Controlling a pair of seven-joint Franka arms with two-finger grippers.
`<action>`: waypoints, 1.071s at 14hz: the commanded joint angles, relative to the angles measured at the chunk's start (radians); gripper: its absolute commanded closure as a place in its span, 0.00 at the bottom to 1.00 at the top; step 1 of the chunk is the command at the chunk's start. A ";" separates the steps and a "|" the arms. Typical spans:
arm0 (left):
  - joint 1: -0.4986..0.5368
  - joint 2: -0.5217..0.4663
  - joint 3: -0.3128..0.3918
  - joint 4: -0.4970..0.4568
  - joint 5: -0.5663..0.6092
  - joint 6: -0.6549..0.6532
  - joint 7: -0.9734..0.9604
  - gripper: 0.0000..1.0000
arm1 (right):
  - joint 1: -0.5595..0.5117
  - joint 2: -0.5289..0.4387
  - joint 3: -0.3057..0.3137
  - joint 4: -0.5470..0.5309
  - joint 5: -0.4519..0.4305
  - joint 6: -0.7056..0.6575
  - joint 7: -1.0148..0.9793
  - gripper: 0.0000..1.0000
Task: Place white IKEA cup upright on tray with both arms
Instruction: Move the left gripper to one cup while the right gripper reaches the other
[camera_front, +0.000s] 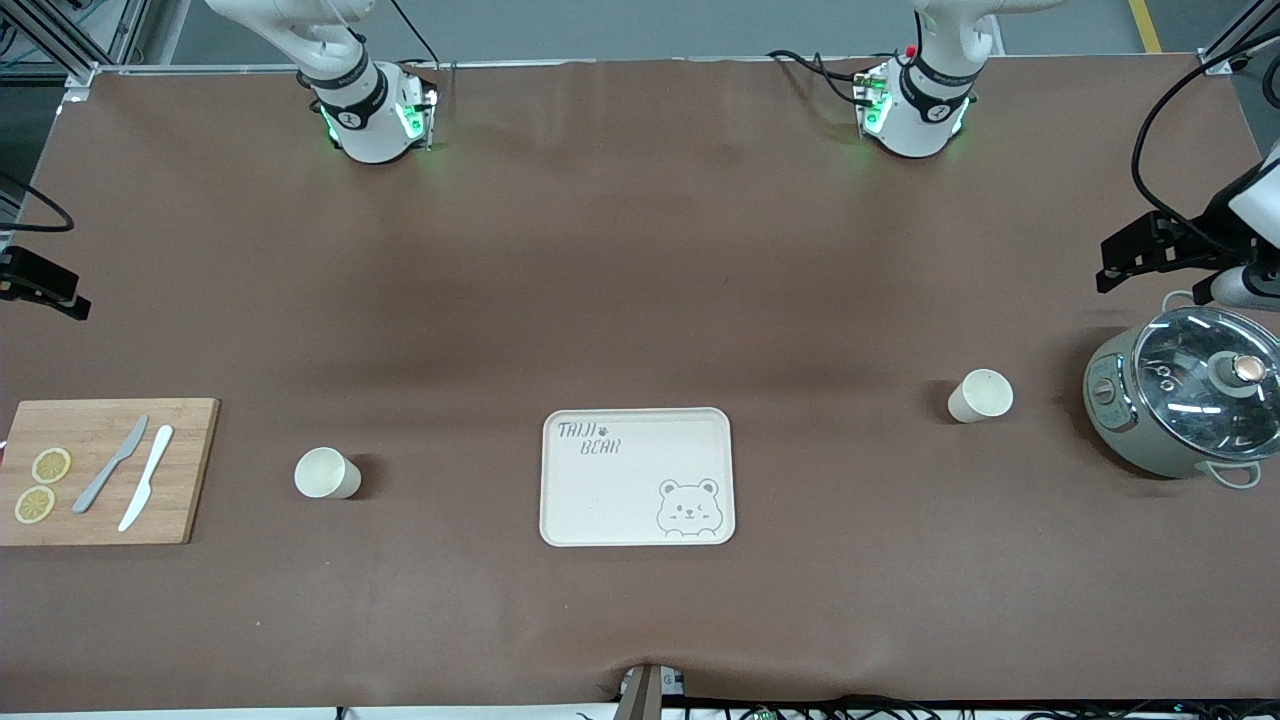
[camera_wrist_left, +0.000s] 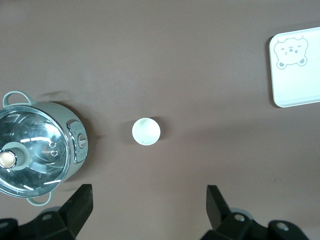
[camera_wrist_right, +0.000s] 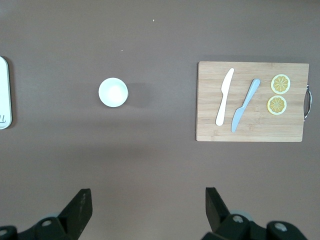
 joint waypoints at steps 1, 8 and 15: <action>0.005 -0.014 -0.007 -0.015 0.015 0.013 0.007 0.00 | 0.003 0.006 0.002 0.010 -0.006 -0.009 -0.001 0.00; 0.010 -0.030 -0.019 -0.137 0.018 0.063 0.002 0.00 | 0.004 0.006 0.002 0.007 -0.005 -0.006 -0.001 0.00; 0.059 -0.144 -0.018 -0.659 0.010 0.513 0.042 0.00 | 0.007 0.039 0.003 0.011 -0.003 0.010 -0.001 0.00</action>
